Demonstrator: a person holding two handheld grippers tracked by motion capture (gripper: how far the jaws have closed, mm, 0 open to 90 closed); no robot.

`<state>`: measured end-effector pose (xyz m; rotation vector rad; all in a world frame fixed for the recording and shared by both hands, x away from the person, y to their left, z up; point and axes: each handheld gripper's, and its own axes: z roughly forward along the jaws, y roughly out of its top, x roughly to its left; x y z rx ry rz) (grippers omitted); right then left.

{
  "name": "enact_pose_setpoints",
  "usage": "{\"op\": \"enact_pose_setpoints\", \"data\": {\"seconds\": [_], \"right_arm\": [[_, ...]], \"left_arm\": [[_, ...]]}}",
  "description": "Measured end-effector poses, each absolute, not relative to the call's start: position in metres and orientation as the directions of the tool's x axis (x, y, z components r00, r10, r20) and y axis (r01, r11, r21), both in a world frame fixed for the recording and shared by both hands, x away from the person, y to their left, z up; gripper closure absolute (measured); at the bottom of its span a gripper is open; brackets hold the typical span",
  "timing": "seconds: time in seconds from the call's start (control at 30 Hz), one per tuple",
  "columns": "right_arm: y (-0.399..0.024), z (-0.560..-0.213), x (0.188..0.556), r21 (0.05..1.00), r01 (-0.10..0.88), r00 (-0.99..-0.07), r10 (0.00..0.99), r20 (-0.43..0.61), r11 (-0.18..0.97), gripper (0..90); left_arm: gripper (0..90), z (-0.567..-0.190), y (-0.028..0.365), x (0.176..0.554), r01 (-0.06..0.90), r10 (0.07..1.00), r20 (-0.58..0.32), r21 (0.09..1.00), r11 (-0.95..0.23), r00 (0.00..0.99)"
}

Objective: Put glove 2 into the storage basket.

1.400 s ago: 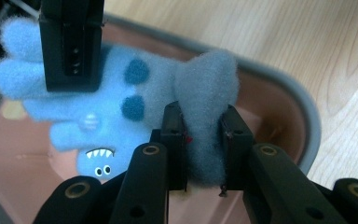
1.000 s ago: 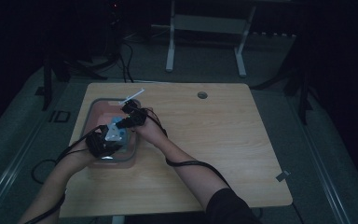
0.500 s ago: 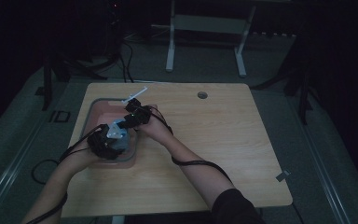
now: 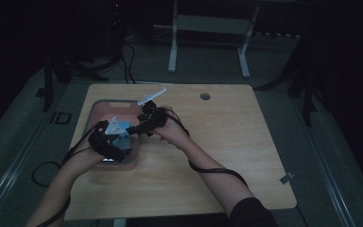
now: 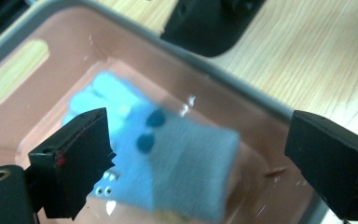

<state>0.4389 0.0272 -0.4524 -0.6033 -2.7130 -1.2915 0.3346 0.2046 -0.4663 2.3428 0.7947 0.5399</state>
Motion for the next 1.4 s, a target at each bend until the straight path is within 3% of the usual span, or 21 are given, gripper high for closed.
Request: {"op": "enact_pose_setpoints", "data": {"seconds": [0.6, 1.4], "right_arm": [[-0.026, -0.462, 0.426, 0.728, 0.307, -0.936, 0.333, 0.114, 0.613, 16.9], [-0.091, -0.494, 0.410, 0.711, 0.319, -0.929, 0.355, 0.104, 0.627, 15.4]], "left_arm": [[7.1, -0.457, 0.153, 0.328, 0.326, 0.565, 0.133, 0.700, -0.635, 0.814], [4.6, -0.470, 0.100, 0.310, 0.250, 0.451, 0.108, 0.708, -0.660, 0.886]]}}
